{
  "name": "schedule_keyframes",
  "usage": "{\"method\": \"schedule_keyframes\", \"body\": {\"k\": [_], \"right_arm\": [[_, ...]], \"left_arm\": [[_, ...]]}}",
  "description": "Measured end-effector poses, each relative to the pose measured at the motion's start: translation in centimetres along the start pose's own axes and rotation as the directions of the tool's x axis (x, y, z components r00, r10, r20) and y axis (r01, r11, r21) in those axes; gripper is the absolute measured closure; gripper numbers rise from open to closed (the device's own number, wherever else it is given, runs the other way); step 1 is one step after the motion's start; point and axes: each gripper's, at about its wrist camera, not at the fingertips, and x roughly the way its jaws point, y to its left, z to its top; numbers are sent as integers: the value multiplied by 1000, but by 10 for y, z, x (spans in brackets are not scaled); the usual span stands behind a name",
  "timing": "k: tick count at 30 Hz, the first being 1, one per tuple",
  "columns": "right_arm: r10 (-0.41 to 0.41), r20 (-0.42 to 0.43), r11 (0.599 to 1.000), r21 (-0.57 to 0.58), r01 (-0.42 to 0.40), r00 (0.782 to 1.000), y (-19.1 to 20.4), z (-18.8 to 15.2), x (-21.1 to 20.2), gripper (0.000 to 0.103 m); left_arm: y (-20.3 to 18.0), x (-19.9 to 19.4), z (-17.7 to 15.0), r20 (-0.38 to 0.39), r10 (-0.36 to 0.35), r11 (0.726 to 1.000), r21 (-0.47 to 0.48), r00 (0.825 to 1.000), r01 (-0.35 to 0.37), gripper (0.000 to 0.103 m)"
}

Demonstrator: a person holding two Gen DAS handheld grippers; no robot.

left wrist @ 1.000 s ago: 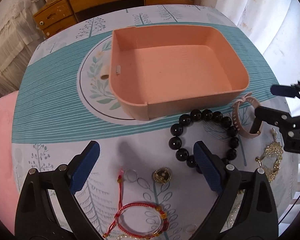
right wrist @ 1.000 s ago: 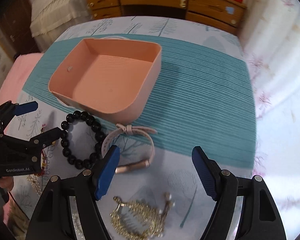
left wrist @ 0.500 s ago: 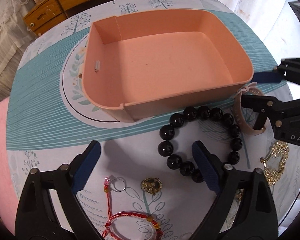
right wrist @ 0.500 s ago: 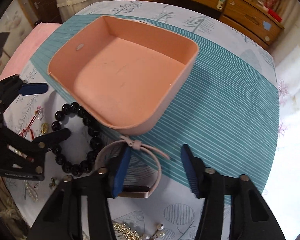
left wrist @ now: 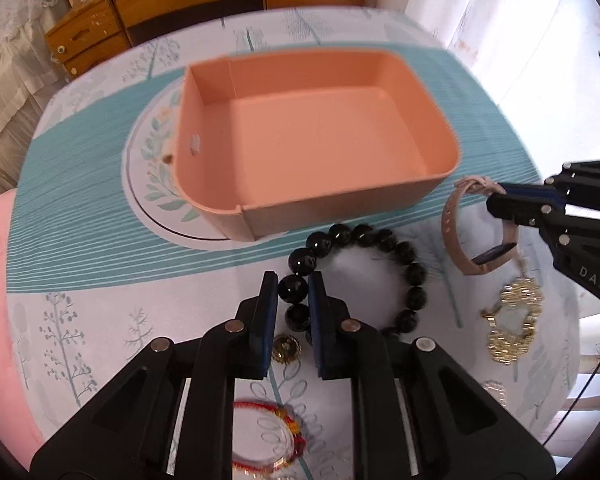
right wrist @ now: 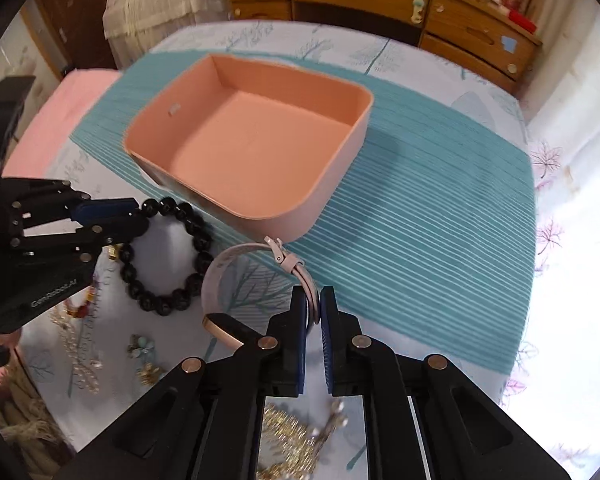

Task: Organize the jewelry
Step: 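Carry both items into the pink tray and open both tools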

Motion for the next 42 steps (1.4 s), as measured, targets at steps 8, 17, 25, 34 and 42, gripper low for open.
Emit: {"method": "schedule_keyframes", "body": {"k": [8, 17, 25, 34, 42], "right_arm": [[5, 125, 993, 115, -20, 992, -2, -1, -63, 96], [-29, 168, 961, 276, -19, 985, -5, 35, -66, 96], [-43, 145, 934, 357, -12, 988, -4, 66, -32, 96], [-54, 110, 940, 341, 13, 992, 7, 84, -7, 96], [-69, 73, 935, 354, 39, 995, 9, 94, 18, 96]], "left_arm": [[-7, -88, 18, 167, -22, 999, 50, 986, 14, 91], [-5, -139, 79, 295, -1, 997, 69, 955, -20, 91], [-2, -63, 116, 203, 50, 997, 54, 978, -62, 90], [18, 27, 121, 109, 153, 985, 65, 982, -160, 90], [20, 21, 109, 82, 21, 997, 79, 996, -28, 90]]}}
